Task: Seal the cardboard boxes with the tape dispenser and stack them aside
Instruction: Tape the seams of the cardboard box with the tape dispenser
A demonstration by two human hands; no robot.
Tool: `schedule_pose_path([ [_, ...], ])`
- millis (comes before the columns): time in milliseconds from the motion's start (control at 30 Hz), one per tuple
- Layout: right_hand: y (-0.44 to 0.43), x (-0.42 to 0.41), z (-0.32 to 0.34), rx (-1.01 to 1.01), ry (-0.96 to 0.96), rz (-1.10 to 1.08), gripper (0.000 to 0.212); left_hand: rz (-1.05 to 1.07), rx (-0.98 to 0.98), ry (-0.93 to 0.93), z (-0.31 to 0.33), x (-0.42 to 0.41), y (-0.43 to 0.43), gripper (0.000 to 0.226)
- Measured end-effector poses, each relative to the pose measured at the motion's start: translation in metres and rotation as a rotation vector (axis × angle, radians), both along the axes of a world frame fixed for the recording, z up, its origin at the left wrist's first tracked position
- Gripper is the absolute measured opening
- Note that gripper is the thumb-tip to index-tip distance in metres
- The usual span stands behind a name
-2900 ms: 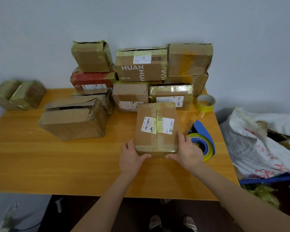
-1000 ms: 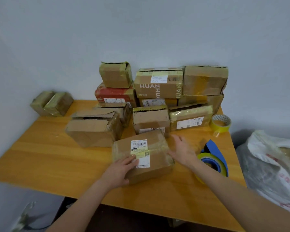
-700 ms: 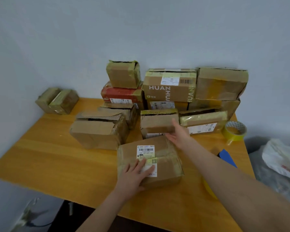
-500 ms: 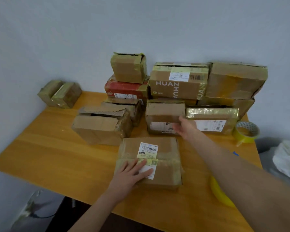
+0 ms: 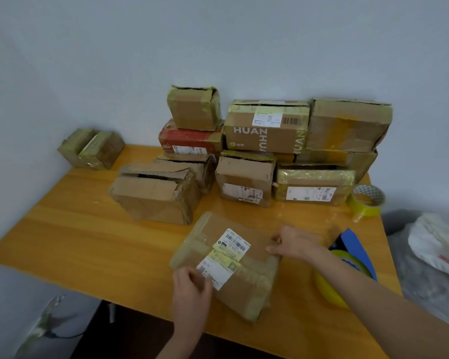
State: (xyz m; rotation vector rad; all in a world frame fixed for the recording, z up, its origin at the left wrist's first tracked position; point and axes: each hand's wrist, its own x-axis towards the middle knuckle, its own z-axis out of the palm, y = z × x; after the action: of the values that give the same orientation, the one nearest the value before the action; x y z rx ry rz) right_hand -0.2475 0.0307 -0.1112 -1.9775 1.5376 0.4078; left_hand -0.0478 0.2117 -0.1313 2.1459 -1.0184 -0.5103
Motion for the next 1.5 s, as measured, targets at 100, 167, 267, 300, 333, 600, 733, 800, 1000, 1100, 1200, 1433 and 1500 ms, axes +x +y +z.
schedule_pose_path([
  [100,0.01,-0.02,0.006,-0.006,0.046,-0.013,0.037,0.082,-0.048,0.213,0.007,-0.012,-0.018,0.047],
  [167,0.017,-0.033,0.004,0.077,-0.06,-0.138,0.036,-0.008,-0.032,0.267,0.009,-0.021,-0.036,0.063],
  [267,0.034,-0.048,0.006,0.282,-0.291,-0.4,0.026,-0.164,0.089,0.291,0.01,-0.029,-0.07,0.065],
  [300,0.041,-0.051,0.006,0.306,-0.32,-0.431,0.024,-0.224,0.143,0.276,0.01,-0.03,-0.078,0.066],
  [333,0.047,-0.053,0.005,0.31,-0.339,-0.446,0.022,-0.289,0.188,0.257,0.01,-0.031,-0.084,0.07],
  [600,0.068,-0.084,0.007,-0.189,-0.186,-0.462,0.028,-0.575,0.301,-0.083,-0.001,-0.046,-0.095,0.093],
  [733,0.062,-0.14,-0.008,-0.259,-0.053,-0.729,0.063,-0.836,0.372,-0.44,-0.017,-0.042,-0.071,0.112],
  [800,0.063,-0.156,-0.025,-0.034,-0.077,-0.738,0.05,-0.865,0.398,-0.532,-0.021,-0.039,-0.065,0.107],
  [1000,0.061,-0.16,-0.042,0.098,-0.264,-0.891,0.037,-0.889,0.294,-0.543,-0.019,-0.031,-0.056,0.077],
  [1100,0.055,-0.154,-0.033,0.045,-0.335,-0.92,0.038,-0.896,0.323,-0.475,-0.018,-0.032,-0.055,0.078],
  [1200,0.05,-0.147,-0.026,0.086,-0.425,-0.929,0.03,-0.9,0.328,-0.464,-0.015,-0.036,-0.055,0.068],
  [1433,0.052,-0.138,-0.016,0.231,-0.632,-1.027,0.047,-0.964,0.33,-0.497,-0.015,-0.029,-0.063,0.057],
  [1500,0.052,-0.144,-0.013,0.21,-0.665,-0.989,0.051,-0.975,0.324,-0.458,-0.013,-0.027,-0.069,0.057],
])
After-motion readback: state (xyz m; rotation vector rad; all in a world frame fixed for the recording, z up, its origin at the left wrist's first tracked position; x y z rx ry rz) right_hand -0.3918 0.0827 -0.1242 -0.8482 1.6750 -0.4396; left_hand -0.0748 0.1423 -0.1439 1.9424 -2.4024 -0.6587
